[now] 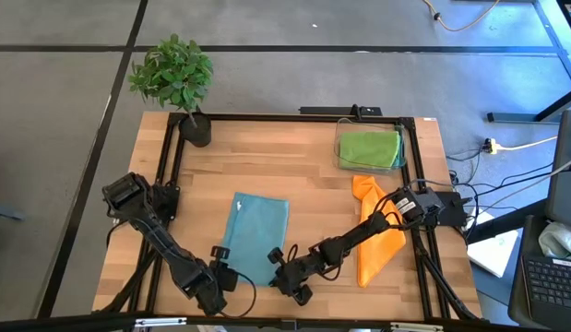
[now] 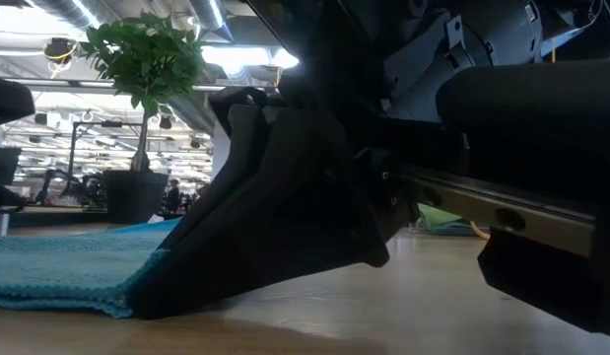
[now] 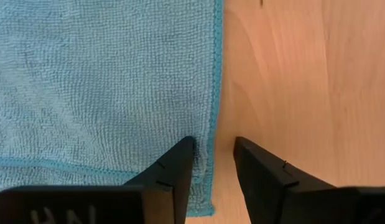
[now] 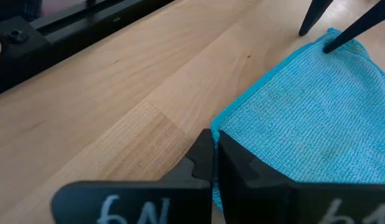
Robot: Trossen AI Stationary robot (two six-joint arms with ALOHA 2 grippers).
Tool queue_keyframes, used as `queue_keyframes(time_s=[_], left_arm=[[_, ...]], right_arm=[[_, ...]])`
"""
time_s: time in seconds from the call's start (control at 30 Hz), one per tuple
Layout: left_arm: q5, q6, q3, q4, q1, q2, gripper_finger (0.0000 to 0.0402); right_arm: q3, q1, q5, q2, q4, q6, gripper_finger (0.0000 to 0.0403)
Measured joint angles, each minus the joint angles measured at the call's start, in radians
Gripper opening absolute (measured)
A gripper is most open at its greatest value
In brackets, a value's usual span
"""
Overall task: Fold microfiber towels
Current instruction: Fold the light blue microfiber towel
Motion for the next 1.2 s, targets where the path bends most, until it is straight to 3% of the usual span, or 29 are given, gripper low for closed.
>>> queue_keyframes(time_s=[0.13, 0.4, 0.9, 1.2], left_arm=[[-0.015, -0.004, -0.001, -0.002, 0.004, 0.001, 0.0094], [-0.026, -0.017, -0.002, 0.003, 0.008, 0.002, 0.0006], [-0.007, -0.042, -0.001, -0.025, 0.014, -0.04, 0.0], [0.03, -0.085, 0.139, -0.097, 0.017, -0.054, 0.0]], right_arm=[[-0.001, 0.0, 0.0, -0.002, 0.0, 0.0, 0.0005], [-0.008, -0.003, 0.027, -0.058, -0.021, -0.002, 0.0008], [-0.005, -0.002, 0.145, -0.125, -0.069, -0.019, 0.0009], [-0.003, 0.037, 0.17, -0.182, -0.183, 0.012, 0.0009]])
